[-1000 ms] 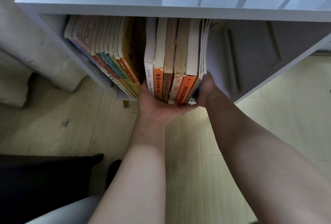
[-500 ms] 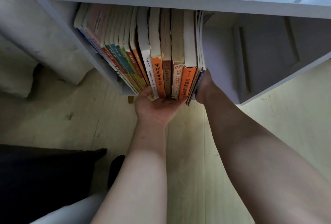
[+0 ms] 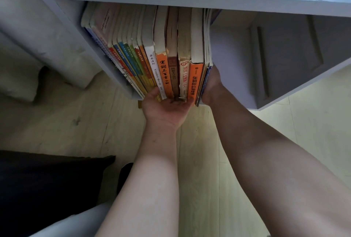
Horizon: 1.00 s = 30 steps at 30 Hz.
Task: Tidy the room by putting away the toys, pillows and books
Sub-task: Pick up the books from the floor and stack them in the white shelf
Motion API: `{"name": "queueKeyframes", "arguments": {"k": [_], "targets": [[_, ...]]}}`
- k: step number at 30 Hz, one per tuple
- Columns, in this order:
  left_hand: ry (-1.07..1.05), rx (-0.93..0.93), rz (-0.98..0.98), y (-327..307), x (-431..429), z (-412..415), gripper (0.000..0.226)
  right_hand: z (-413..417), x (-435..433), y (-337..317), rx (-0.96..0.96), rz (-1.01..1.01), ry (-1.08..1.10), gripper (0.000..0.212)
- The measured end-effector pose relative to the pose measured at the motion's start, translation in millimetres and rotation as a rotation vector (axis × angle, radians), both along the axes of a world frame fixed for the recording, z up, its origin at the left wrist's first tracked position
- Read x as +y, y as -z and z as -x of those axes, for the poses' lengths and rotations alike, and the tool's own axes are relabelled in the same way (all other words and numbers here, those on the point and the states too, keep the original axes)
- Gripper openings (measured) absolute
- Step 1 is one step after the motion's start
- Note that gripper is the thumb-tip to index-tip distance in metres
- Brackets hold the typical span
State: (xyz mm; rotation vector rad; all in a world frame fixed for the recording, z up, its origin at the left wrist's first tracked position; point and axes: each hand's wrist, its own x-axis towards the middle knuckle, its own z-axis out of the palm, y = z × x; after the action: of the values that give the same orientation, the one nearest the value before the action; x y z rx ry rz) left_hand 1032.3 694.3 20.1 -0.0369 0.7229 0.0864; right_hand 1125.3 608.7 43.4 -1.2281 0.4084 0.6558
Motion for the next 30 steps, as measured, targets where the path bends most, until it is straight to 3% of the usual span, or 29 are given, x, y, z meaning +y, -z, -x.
{"name": "queueKeyframes", "arguments": {"k": [5,8,14,21,24,27,30], "targets": [[0.033,0.125,-0.137,-10.4,-7.9,1.9,0.041,5.6,-11.8,9.4,-0.074,0.174,-0.061,0.051],[0.065,0.168,-0.203,-19.1,-12.1,1.2,0.040,7.3,-16.3,16.3,-0.127,0.270,-0.074,0.050],[0.059,0.183,-0.235,-26.8,-13.2,-1.8,0.040,11.8,-2.3,25.8,-0.112,0.193,0.003,0.046],[0.150,0.297,-0.307,-35.3,-17.5,-2.1,0.027,0.5,-6.2,22.0,-0.176,0.428,-0.181,0.043],[0.300,0.447,-0.496,-48.0,-23.5,0.3,0.025,-1.8,-17.6,13.2,-0.236,0.546,-0.212,0.033],[0.403,0.611,-0.730,-55.1,-33.1,7.2,0.014,-2.5,-28.0,5.8,-0.365,0.518,-0.102,0.028],[0.347,0.635,-1.234,-59.1,-48.1,21.0,0.016,0.8,-32.6,-3.7,-0.488,0.466,-0.042,0.026]]}}
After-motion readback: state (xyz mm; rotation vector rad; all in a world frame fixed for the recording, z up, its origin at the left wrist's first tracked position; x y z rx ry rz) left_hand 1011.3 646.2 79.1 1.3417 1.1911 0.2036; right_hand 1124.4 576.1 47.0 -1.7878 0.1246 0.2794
